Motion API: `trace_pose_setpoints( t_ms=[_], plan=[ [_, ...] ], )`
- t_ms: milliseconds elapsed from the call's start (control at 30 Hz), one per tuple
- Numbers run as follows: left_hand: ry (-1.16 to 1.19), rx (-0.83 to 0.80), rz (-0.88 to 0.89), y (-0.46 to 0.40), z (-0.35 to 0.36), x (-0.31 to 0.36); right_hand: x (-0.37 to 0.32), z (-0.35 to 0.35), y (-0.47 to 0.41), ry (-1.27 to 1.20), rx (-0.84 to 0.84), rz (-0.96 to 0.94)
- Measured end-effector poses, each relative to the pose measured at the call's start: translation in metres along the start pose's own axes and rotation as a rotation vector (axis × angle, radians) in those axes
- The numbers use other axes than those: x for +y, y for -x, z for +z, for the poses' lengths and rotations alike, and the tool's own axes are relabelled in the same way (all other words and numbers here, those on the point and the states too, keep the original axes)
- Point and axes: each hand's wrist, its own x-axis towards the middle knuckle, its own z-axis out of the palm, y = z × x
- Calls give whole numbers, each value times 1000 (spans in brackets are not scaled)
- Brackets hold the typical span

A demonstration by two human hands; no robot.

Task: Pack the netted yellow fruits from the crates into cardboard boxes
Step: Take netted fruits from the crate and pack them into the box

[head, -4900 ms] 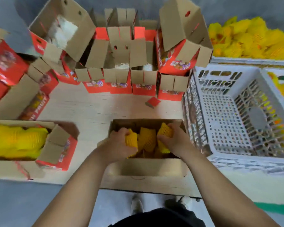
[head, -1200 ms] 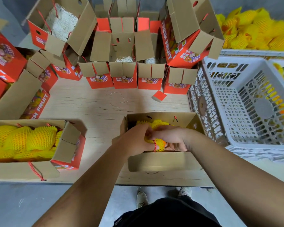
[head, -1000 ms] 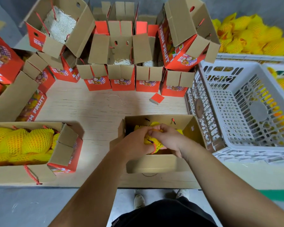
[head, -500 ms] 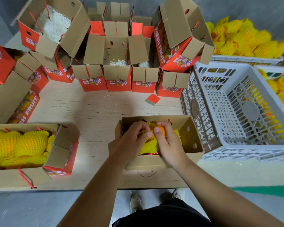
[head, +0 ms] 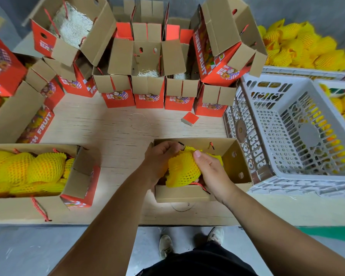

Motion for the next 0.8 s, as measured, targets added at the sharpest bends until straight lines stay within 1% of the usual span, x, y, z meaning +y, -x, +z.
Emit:
trace_pose_setpoints(
  t_ms=[33, 100, 167, 233, 300, 433, 500, 567, 700, 800],
  plan=[
    [-18, -5, -13, -2, 2, -1, 0, -1, -1, -35, 2, 15],
    [-76, -71, -48, -4, 5, -4, -2, -3, -3, -86, 28, 58],
    [-198, -139, -47, -2, 8, -9, -4, -5, -5, -146, 95, 129],
    [-324, -111, 47, -3, 9, -15, -3, -8, -9, -234, 141, 175],
    [-343, -42, 117, -4, 13, -21, -5, -10, -10, -262, 171, 201],
    [-268, 44, 53, -7, 22, -28, -6, -12, -13, -308, 186, 292],
    [-202, 90, 46, -9, 23, -29, -6, -13, -13, -296, 200, 292],
    [-84, 125, 35, -9, 23, -28, -5, -12, -14, -289, 234, 259],
    [144, 77, -114, -10, 24, -27, -5, -10, -15, -331, 249, 299],
    [288, 78, -191, -13, 24, -25, -6, -14, -15, -364, 192, 350]
  ],
)
